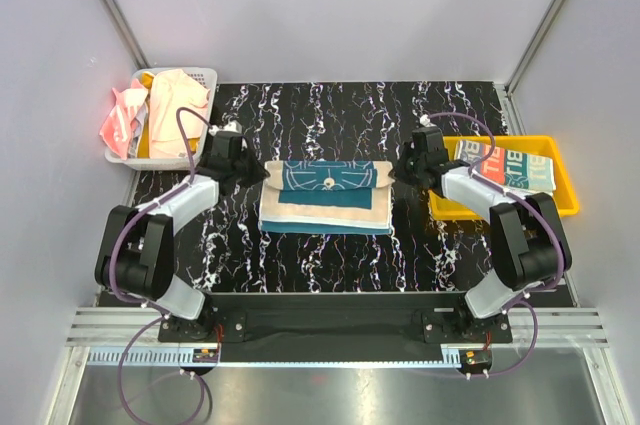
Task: Fold and stack the towels
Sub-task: Fold the towel
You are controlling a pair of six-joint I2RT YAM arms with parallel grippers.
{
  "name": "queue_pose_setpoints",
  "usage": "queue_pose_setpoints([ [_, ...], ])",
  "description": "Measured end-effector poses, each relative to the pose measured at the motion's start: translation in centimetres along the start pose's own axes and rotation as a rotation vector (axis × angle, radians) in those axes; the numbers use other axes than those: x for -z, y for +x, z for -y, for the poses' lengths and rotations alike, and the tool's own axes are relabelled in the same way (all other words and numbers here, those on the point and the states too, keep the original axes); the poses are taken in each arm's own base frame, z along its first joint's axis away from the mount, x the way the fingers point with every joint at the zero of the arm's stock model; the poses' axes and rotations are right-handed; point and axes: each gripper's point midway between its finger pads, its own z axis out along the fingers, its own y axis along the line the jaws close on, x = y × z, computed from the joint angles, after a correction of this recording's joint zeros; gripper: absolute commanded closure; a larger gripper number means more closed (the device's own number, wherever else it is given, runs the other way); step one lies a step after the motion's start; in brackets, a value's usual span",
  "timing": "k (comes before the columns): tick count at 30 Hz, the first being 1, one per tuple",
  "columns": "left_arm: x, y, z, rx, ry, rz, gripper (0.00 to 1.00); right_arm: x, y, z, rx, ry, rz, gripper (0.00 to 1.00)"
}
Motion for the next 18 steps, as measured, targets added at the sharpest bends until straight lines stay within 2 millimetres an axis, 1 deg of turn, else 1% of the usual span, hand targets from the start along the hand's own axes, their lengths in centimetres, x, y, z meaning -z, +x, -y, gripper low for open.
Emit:
queue_pose_setpoints([
  [2, 0.3, 0.9, -0.7, 0.000, -0.016, -0.006, 1.00, 0.6, 0.6, -0.3, 0.004, -0.012, 0.000, 1.00],
  [5, 1.0, 1.3, -1.3, -0.001, -0.031, 0.004, 1.00, 1.3, 1.3, -0.8, 0.013, -0.028, 0.001, 1.00],
  [13, 3.1, 0.3, -0.6, -0.012, -0.002, 0.062, 1.00, 2.8, 2.3, -0.4, 0.015, -0.039, 0.008, 1.00],
  [18, 3.3, 0.8, -0.9, -0.016, -0.006, 0.054, 1.00, 3.3, 2.6, -0.3, 0.015, -0.046, 0.011, 1.00],
])
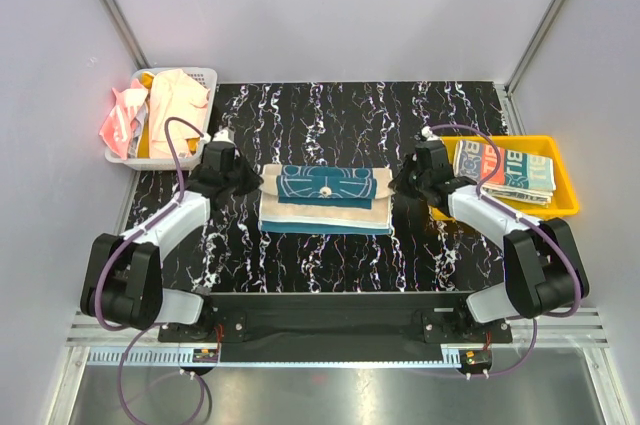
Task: Fold and stack the towels
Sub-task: Fold the towel
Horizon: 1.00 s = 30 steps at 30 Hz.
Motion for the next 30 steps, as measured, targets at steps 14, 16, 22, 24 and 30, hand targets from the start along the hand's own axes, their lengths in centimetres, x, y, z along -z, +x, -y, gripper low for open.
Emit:
queue_pose_setpoints([
  [14, -0.1, 3.9, -2.5, 0.005, -0.038, -0.080, 1.00, 0.0, 3.6, 1.3, -0.016, -0.002, -0.085, 1.00],
  [16, 0.1, 3.8, -2.4, 0.005, -0.033, -0.078, 1.00, 0.1, 3.7, 1.4, -0.016, -0.001, -0.086, 1.00],
  [22, 0.5, 3.3, -2.0, 0.000, -0.018, -0.059, 1.00, 0.8, 2.9, 0.8, -0.014, -0.021, -0.057, 1.00],
  [24, 0.8, 3.2, -1.9, -0.001, -0.015, -0.054, 1.00, 1.2, 2.6, 0.5, -0.013, -0.031, -0.044, 1.00],
  [30, 1.6, 2.7, -1.5, -0.003, -0.002, -0.037, 1.00, 1.7, 2.5, 0.4, -0.013, -0.044, -0.033, 1.00],
])
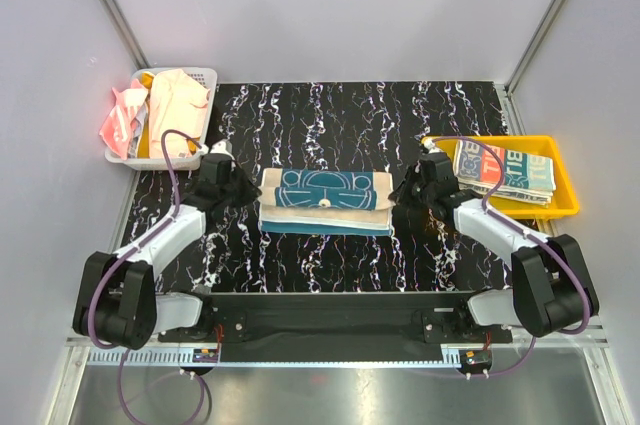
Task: Fold and stack the towels
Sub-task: Fold the towel
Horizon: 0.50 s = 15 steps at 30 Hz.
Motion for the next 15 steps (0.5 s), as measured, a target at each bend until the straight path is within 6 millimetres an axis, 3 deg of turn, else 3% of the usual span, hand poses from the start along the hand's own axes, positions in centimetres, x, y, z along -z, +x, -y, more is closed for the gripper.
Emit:
queue_pose_setpoints([
  [4, 0.1, 0.0, 0.0, 0.000, 0.002, 0.003, 1.00, 0.0, 0.9, 0.3, -0.005, -0.004, -0.024, 0.99],
  [8, -0.1, 1.3, -0.8, 0.002, -0.010, -0.021, 0.97, -0.2, 2.2, 0.9, -0.018, -0.001, -0.045, 0.97],
  [11, -0.2, 2.8, -1.8, 0.005, -0.025, -0.055, 0.80, -0.2, 3.4, 1.3, -0.031, 0.000, -0.070, 0.83],
  [12, -0.2, 3.2, -2.1, 0.005, -0.029, -0.064, 0.66, -0.2, 3.7, 1.5, -0.035, 0.003, -0.077, 0.78],
  [13, -0.2, 3.5, -2.3, 0.003, -0.034, -0.071, 0.61, -0.2, 3.9, 1.6, -0.036, 0.006, -0.081, 0.69],
  [15, -0.2, 3.9, -2.5, 0.005, -0.035, -0.076, 0.57, -0.2, 4.1, 1.8, -0.041, 0.010, -0.087, 0.65],
])
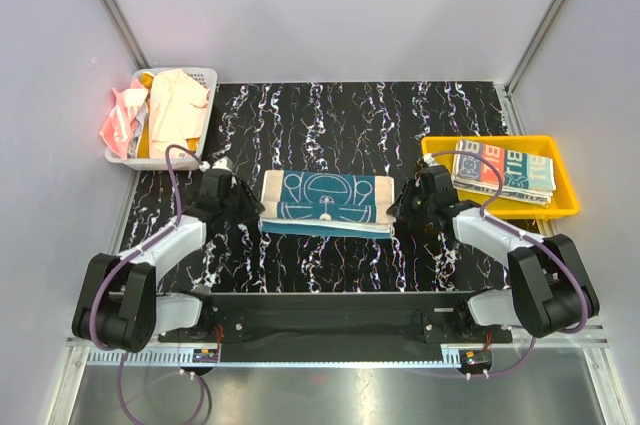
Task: Fold and stack the towels
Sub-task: Fold the towel
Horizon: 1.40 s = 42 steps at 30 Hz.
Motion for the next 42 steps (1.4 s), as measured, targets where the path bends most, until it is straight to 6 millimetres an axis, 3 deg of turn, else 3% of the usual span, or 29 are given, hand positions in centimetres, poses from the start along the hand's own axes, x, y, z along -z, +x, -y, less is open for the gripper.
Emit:
queue_pose_setpoints([
  [4, 0.9, -0.1, 0.3, -0.008, 0.021, 0.015, 0.55, 0.6, -0.2, -0.3, 0.000, -0.007, 0.010, 0.52],
  [12, 4.7, -3.9, 3.5, -0.037, 0.108, 0.135, 0.57, 3.7, -2.2, -1.6, 0.009, -0.024, 0.083, 0.52],
  [17, 4.2, -5.1, 5.6, -0.053, 0.142, 0.139, 0.59, 4.1, -4.0, -2.8, 0.012, -0.032, 0.112, 0.53],
  [22, 1.1, -2.2, 5.7, -0.072, 0.127, 0.026, 0.59, 2.0, -3.3, -1.5, 0.002, 0.030, 0.061, 0.52],
  [27, -2.1, 0.8, 4.5, -0.076, 0.080, -0.084, 0.60, -0.8, -2.0, 0.5, -0.008, 0.111, -0.008, 0.39],
  [32, -3.4, 2.6, 2.9, -0.054, 0.043, -0.124, 0.62, -2.7, -1.5, 1.0, -0.010, 0.117, -0.027, 0.32],
  [37, -3.7, 2.6, 3.0, -0.030, 0.064, -0.092, 0.63, -4.0, -1.9, -0.1, 0.014, 0.085, -0.003, 0.34],
  [42, -3.8, 2.5, 3.1, -0.012, 0.085, -0.068, 0.65, -5.6, -1.9, -1.9, 0.071, 0.102, 0.014, 0.47],
])
